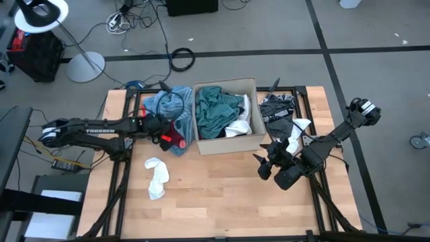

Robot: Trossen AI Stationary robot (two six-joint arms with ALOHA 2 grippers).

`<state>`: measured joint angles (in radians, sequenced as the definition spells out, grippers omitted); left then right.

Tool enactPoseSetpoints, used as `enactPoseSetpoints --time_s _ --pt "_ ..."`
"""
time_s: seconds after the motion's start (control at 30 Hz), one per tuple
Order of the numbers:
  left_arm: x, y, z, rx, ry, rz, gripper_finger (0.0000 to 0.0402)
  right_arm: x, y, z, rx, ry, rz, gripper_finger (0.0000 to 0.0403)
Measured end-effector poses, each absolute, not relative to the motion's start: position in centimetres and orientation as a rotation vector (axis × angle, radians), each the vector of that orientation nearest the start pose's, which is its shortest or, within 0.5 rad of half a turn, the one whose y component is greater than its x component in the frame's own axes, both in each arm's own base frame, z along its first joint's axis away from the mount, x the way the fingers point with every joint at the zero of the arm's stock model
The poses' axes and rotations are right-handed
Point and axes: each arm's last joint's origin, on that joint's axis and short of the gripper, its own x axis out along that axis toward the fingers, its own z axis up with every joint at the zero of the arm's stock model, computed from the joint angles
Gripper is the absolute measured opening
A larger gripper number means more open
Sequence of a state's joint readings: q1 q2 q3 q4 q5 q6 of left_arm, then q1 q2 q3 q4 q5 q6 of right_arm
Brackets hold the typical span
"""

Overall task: Sort clothes
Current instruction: Put the red sock into the bin

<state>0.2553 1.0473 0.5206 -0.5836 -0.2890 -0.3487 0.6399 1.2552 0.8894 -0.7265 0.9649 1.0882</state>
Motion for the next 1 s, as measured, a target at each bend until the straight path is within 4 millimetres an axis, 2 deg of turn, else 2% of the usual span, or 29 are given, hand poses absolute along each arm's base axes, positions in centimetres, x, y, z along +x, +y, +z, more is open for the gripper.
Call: enactPoseSetpoints --time_s 0.13,0.2,0.3,0.4,0.87,1.0 --pt "16.3 5.5 16.6 -0.293 0.987 0.693 0.0112 19.6 11.7 24.8 0.242 0.488 -0.628 0.0240" --pt "16.1 5.6 16.4 -0.307 1.006 0.693 0.0085 19.6 11.7 24.8 0.242 0.488 -0.628 0.0240" --pt "16.1 5.6 16.4 -0.327 1.012 0.656 0.0020 19.7 11.6 24.8 0.242 0.487 -0.629 0.0240" --pt "16.3 5.6 16.9 -0.317 1.017 0.646 0.0007 19.6 11.6 24.8 0.242 0.487 -0.629 0.0240" --pt "17.6 6.0 23.0 -0.296 0.971 0.629 0.0001 19.6 11.6 24.8 0.233 0.490 -0.627 0.0240" --pt "17.9 6.1 25.7 -0.276 0.927 0.618 0.0000 19.6 11.6 24.8 0.233 0.490 -0.627 0.0240"
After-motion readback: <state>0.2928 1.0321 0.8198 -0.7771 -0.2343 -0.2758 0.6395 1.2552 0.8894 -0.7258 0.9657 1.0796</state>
